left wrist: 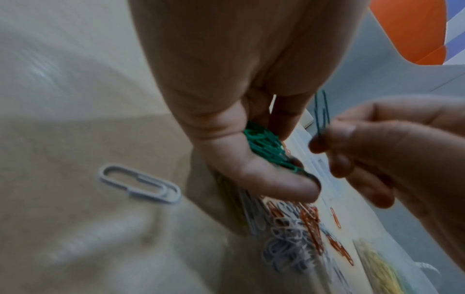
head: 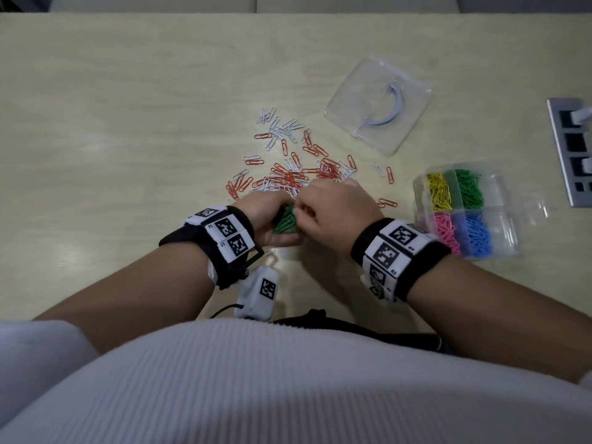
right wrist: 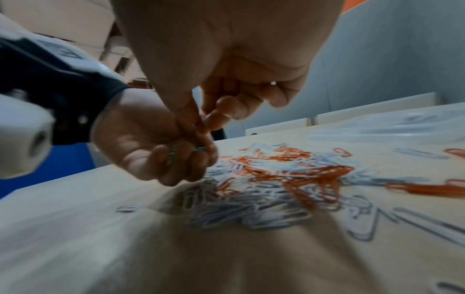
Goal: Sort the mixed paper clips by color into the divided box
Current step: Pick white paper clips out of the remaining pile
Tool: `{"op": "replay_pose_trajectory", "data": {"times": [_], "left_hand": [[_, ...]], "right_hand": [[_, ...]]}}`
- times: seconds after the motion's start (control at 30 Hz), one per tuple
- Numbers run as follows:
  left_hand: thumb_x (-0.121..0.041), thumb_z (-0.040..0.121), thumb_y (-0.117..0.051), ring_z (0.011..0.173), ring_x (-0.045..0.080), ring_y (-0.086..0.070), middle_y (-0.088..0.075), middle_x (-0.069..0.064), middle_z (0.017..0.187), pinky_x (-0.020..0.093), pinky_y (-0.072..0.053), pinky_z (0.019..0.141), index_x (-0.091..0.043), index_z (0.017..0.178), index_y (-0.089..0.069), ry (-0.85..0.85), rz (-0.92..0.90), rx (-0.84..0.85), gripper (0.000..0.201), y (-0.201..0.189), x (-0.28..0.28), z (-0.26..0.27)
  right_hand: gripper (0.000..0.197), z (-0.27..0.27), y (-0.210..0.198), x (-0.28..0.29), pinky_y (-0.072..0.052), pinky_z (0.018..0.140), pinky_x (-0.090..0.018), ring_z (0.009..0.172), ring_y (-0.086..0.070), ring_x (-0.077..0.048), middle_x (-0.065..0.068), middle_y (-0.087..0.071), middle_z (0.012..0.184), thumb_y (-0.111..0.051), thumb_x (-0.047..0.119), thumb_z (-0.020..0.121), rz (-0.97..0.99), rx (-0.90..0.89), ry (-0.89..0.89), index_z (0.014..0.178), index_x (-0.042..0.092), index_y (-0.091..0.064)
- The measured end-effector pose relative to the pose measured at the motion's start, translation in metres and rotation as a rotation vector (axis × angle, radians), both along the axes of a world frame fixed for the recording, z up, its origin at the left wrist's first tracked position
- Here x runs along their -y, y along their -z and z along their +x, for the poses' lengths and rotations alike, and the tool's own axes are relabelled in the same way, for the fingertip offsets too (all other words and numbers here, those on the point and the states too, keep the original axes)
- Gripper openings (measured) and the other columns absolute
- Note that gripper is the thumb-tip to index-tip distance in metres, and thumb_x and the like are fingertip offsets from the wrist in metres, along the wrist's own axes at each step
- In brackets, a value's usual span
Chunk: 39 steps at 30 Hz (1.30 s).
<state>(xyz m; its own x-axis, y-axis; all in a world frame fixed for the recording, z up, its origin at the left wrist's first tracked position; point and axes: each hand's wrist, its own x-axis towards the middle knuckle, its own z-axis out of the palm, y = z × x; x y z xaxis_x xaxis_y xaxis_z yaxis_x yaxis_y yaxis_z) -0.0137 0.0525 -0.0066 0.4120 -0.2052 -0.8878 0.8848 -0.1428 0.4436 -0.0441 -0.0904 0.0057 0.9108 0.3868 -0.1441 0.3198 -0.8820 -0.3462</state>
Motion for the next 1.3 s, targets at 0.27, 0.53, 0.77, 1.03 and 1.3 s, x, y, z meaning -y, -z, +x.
{"op": "replay_pose_trajectory", "data": {"times": [0.27,0.53,0.77,1.03,1.3], "left_hand": [[-0.020,0.096,-0.044,0.056,0.016,-0.060,-0.059,0.008,0.067,0.027,-0.057,0.051,-0.007,0.086,-0.058,0.001,-0.080,-0.056,0.022,0.001,0.003,0.004],[-0.030,0.098,-0.048,0.041,0.007,-0.049,-0.053,-0.003,0.053,0.016,-0.045,0.039,-0.018,0.067,-0.050,-0.051,0.037,0.094,0.033,-0.014,0.017,0.030],[-0.029,0.098,-0.045,0.040,0.007,-0.040,-0.046,-0.001,0.054,0.012,-0.035,0.036,-0.017,0.064,-0.046,0.051,-0.034,0.107,0.036,-0.033,0.105,0.028],[-0.031,0.102,-0.039,0.044,0.008,-0.052,-0.055,0.002,0.057,0.019,-0.052,0.048,-0.014,0.075,-0.051,0.128,-0.070,0.116,0.035,-0.046,0.213,0.016],[-0.033,0.102,-0.038,0.083,0.024,-0.060,-0.058,0.013,0.089,0.038,-0.050,0.083,0.000,0.096,-0.058,0.120,-0.020,0.120,0.040,-0.045,0.264,0.013]], "right_hand": [[0.012,0.001,0.000,0.040,-0.041,0.068,-0.028,0.078,-0.051,-0.015,0.007,-0.051,0.086,-0.048,0.029,0.093,0.143,-0.026,0.186,0.088,0.023,-0.056],[0.019,0.024,-0.020,0.121,-0.045,0.074,-0.032,0.087,-0.055,-0.024,-0.004,-0.060,0.099,-0.047,0.029,0.091,0.062,0.052,0.727,0.095,0.017,-0.062],[0.038,0.005,-0.026,0.200,-0.038,0.097,-0.046,0.122,-0.040,-0.037,-0.014,-0.037,0.136,-0.049,0.023,0.090,-0.211,-0.150,1.034,0.128,0.016,-0.049],[0.044,-0.013,-0.014,0.244,-0.043,0.090,-0.037,0.121,-0.048,-0.036,-0.019,-0.042,0.138,-0.040,0.006,0.092,-0.187,-0.392,0.973,0.136,0.007,-0.042],[0.045,-0.017,-0.015,0.255,-0.043,0.087,-0.036,0.118,-0.050,-0.034,-0.016,-0.041,0.138,-0.039,0.007,0.091,-0.109,-0.409,0.902,0.136,0.008,-0.042]]}}
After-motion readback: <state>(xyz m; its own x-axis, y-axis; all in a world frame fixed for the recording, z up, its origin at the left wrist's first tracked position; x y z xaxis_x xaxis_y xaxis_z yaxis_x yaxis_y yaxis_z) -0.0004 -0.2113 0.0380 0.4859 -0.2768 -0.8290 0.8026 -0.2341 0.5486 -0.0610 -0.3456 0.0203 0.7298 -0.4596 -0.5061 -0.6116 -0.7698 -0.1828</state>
